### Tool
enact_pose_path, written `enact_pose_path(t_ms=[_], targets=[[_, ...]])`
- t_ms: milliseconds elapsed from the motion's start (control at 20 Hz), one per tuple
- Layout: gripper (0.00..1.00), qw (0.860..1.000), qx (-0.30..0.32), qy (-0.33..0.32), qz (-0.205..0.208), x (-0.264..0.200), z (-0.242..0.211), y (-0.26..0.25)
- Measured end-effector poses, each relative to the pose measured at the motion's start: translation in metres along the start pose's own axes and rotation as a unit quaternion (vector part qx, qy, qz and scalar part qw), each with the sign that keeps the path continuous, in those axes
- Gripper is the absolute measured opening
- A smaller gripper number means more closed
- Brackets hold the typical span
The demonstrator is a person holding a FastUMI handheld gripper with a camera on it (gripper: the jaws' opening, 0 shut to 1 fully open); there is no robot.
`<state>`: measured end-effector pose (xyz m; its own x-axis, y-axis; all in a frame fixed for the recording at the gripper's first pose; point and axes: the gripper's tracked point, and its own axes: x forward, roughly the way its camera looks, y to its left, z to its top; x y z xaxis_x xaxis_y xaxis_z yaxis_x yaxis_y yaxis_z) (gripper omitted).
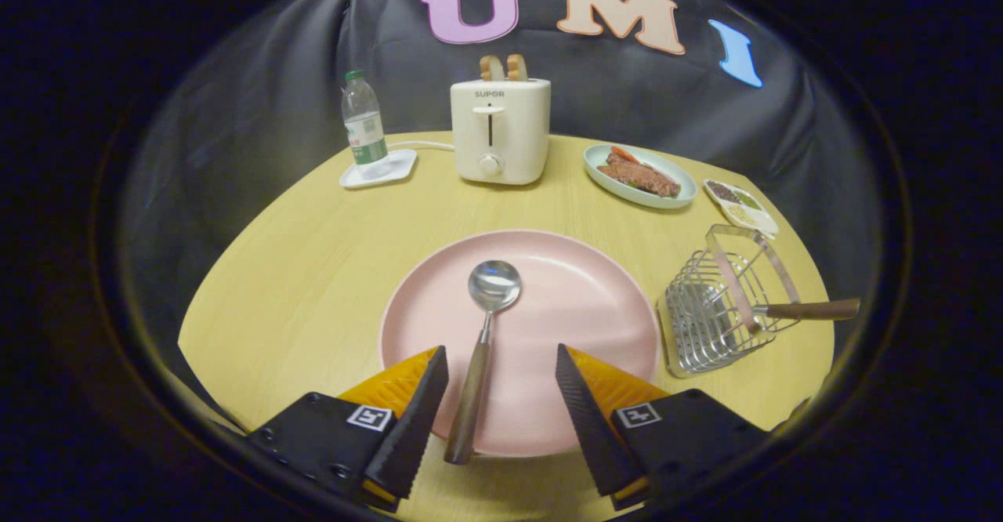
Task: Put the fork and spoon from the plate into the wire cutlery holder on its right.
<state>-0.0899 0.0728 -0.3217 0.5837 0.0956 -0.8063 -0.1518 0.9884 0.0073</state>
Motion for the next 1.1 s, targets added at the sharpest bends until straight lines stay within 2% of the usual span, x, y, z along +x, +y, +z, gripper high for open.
enact_pose_path(t_ms=[550,1100], targets=[[0.09,0.998,-0.045,0.05,0.004,0.001,-0.02,0.004],[0.09,0.992,-0.086,0.087,0.024,-0.048,0.01,-0.048]])
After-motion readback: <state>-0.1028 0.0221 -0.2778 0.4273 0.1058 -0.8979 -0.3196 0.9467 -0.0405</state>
